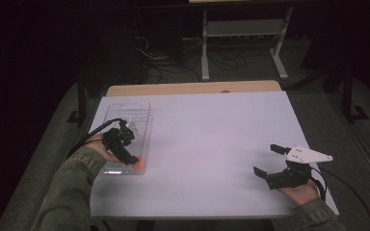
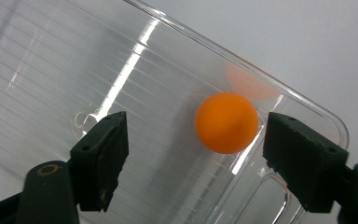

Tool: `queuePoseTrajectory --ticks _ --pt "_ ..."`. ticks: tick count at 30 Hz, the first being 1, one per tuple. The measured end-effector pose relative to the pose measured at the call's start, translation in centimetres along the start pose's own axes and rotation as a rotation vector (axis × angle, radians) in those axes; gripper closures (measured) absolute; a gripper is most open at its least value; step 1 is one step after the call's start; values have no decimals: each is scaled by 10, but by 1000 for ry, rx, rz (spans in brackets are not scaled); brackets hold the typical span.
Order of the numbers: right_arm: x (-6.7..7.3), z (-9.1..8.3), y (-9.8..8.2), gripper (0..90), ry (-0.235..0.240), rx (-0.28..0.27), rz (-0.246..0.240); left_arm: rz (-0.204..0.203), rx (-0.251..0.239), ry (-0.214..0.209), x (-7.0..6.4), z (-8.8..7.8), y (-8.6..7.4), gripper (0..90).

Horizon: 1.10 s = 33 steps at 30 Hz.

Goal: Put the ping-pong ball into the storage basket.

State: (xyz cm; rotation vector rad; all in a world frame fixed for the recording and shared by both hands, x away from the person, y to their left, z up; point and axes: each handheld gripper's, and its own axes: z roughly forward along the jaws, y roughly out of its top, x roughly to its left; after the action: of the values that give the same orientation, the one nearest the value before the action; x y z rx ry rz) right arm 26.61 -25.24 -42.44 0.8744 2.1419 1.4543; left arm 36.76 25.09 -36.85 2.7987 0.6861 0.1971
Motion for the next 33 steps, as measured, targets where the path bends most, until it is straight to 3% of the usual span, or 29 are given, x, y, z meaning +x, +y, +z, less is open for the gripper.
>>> queuePoseTrajectory --ticks 6,12,25,30,33 --pt "0 0 0 0 0 0 0 -6 -21 45 -1 -5 -2 125" --pt "0 0 0 0 1 1 -3 -17 -48 63 -1 -9 -3 0" --pt "1 -2 -1 0 -5 0 0 -16 -134 69 -5 -23 -6 0" --pt "1 -3 0 0 -6 -2 0 -26 -186 54 -7 -27 -11 0" --pt "1 -3 0 0 -6 -2 0 -29 -194 46 -7 -27 -14 0"
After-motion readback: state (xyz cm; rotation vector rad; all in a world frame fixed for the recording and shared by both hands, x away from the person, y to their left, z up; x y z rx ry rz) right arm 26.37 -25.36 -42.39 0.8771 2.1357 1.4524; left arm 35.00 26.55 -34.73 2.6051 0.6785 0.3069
